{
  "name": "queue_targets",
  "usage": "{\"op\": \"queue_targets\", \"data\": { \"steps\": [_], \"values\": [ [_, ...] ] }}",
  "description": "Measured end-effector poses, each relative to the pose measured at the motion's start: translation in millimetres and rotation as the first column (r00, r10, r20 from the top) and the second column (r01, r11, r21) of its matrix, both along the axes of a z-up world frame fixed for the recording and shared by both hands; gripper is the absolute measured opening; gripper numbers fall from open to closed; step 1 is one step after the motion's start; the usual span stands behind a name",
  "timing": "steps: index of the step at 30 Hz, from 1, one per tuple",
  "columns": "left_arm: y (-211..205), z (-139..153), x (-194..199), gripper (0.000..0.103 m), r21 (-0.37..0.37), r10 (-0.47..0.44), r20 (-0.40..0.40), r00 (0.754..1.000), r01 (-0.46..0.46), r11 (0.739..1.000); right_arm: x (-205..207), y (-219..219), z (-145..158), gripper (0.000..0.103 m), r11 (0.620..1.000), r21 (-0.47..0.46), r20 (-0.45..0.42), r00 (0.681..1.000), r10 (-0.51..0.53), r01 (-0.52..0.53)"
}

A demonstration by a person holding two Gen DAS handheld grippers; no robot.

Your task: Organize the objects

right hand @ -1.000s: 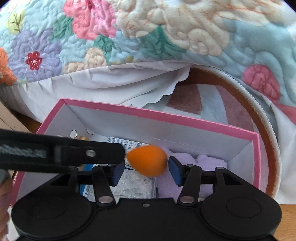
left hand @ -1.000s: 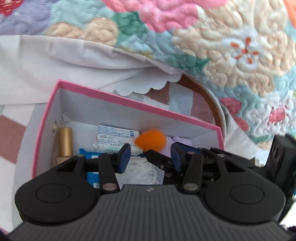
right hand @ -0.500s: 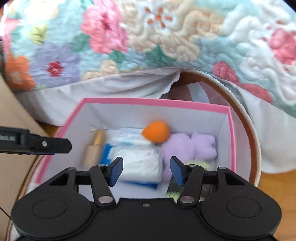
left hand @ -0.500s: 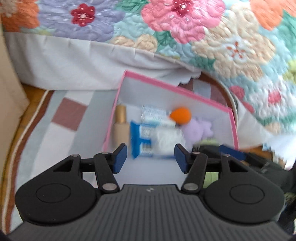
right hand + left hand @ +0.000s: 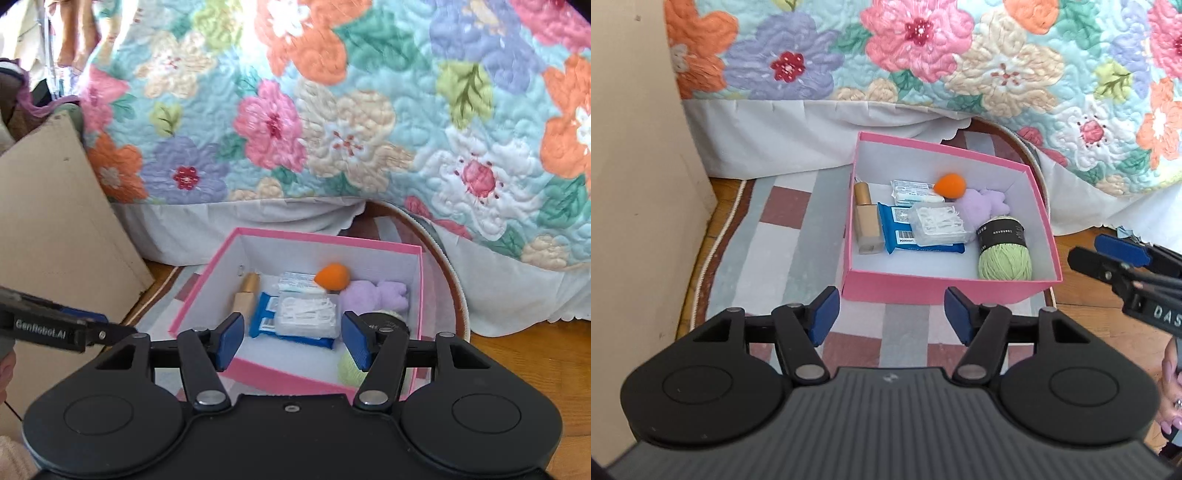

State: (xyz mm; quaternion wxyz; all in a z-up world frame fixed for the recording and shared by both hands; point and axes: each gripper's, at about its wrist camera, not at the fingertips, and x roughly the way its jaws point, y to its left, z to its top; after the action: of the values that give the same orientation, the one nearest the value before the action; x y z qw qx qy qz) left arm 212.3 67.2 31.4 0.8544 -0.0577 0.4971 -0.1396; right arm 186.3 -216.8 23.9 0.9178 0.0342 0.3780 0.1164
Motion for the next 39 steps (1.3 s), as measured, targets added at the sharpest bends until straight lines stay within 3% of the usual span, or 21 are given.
{"op": "queue_targets", "data": {
  "steps": [5,10,23,27,29,34,39],
  "values": [
    [3,14,-22,0.062,0.03,0.006,0.027,1.0,-0.007,1.0,-30,14,13,0.067,0.998,-0.06,0.045,0.999,0.021,-0.018],
    [5,22,-44,0.063,0.045,-0.006,0.033,0.999,0.005,0.999,-54,21,20,0.071,0.998,-0.06,0.038,0.999,0.039,-0.037],
    [0,34,-88,0.071,0.109,-0.023,0.052,0.998,0.017,0.994,-100,27,31,0.08,0.994,-0.11,0.072,0.997,-0.016,0.024],
    [2,35,-96,0.077,0.123,-0.021,0.053,0.998,0.014,0.992,-106,24,28,0.089,0.997,-0.071,0.032,0.999,-0.037,0.039],
    [1,35,-99,0.086,0.134,-0.026,0.06,0.998,0.017,0.991,-106,24,26,0.096,0.996,-0.076,0.002,0.999,-0.045,0.045],
    [-2,34,-103,0.099,0.152,-0.041,0.044,0.998,0.034,0.988,-105,26,24,0.097,0.988,-0.122,-0.041,0.994,-0.105,0.099],
    [-8,30,-103,0.099,0.199,-0.035,0.011,0.999,0.032,0.979,-107,22,22,0.097,0.988,-0.109,-0.076,0.99,-0.116,0.108]
  ]
}}
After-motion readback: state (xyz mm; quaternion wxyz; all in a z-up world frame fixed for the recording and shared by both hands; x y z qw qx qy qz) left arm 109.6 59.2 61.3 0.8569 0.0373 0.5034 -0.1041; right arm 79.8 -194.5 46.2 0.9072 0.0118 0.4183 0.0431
